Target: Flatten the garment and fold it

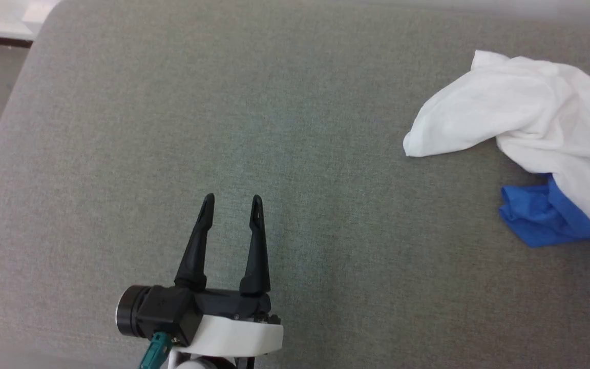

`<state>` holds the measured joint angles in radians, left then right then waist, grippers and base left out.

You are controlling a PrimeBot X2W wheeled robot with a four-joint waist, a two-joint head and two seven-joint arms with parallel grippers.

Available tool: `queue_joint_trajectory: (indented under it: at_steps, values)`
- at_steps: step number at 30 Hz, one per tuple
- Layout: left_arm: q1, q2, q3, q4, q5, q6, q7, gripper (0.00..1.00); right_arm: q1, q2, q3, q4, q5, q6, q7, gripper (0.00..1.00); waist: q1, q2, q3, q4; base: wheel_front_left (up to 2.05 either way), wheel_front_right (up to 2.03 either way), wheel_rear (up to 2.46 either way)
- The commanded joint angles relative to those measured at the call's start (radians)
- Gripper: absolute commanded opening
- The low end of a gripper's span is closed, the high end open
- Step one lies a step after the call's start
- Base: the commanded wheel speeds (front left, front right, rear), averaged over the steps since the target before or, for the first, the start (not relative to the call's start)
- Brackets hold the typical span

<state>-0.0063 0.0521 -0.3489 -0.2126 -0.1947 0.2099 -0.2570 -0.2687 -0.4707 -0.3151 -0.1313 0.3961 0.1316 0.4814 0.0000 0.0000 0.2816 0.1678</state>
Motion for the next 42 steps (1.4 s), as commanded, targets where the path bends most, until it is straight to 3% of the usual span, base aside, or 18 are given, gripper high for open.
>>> queue_joint_trajectory:
  at_steps: [1,6,19,20,21,22,28,33,37,42]
  values:
    - [-0.020,-0.002,-0.006,-0.012,-0.004,0.013,-0.005,1.00,-0.057,-0.005,0.040,0.050,0.026,-0.001,0.031,1.00,0.0000,0.0000,0.045,0.011,0.00,0.00,0.00]
    - [-0.047,-0.002,-0.032,-0.021,0.004,0.028,-0.005,1.00,-0.155,-0.055,0.131,0.216,0.024,-0.001,0.113,1.00,0.0000,0.0000,0.097,0.031,0.00,0.00,0.00]
    - [-0.105,-0.002,-0.103,-0.038,0.004,0.081,-0.005,1.00,-0.214,-0.175,0.200,0.443,-0.009,-0.001,0.108,1.00,0.0000,0.0000,0.204,0.076,0.00,0.00,0.00]
    - [-0.108,-0.002,-0.106,-0.036,0.004,0.083,-0.005,1.00,-0.215,-0.176,0.203,0.458,-0.001,-0.001,0.112,0.81,0.0000,0.0000,0.207,0.076,0.00,0.00,0.00]
    - [-0.110,-0.002,-0.108,-0.034,0.004,0.086,-0.005,1.00,-0.218,-0.175,0.201,0.469,0.003,-0.001,0.109,0.32,0.0000,0.0000,0.208,0.075,0.00,0.00,0.00]
    - [-0.112,-0.002,-0.111,-0.032,0.004,0.088,-0.005,1.00,-0.222,-0.174,0.199,0.475,0.002,-0.001,0.100,0.00,0.0000,0.0000,0.207,0.074,0.00,0.00,0.00]
    - [-0.114,-0.002,-0.110,-0.004,-0.001,0.081,-0.005,1.00,-0.263,-0.157,0.168,0.476,0.005,-0.001,0.007,0.00,0.0000,0.0000,0.141,0.061,0.00,0.00,0.00]
    - [-0.083,-0.002,-0.081,0.018,-0.012,0.058,-0.005,1.00,-0.279,-0.130,0.156,0.372,0.032,-0.001,-0.030,0.00,0.0000,0.0000,0.032,0.064,0.00,0.00,0.00]
    - [-0.034,-0.002,-0.031,0.033,-0.013,0.027,-0.005,1.00,-0.264,-0.055,0.248,0.179,0.101,-0.001,0.040,0.00,0.0000,0.0000,-0.051,0.066,0.00,0.00,0.00]
    - [0.016,-0.002,0.020,0.034,-0.019,-0.013,-0.005,1.00,-0.159,0.083,0.461,-0.047,0.197,-0.001,0.179,0.00,0.0000,0.0000,-0.104,0.089,0.00,0.00,0.00]
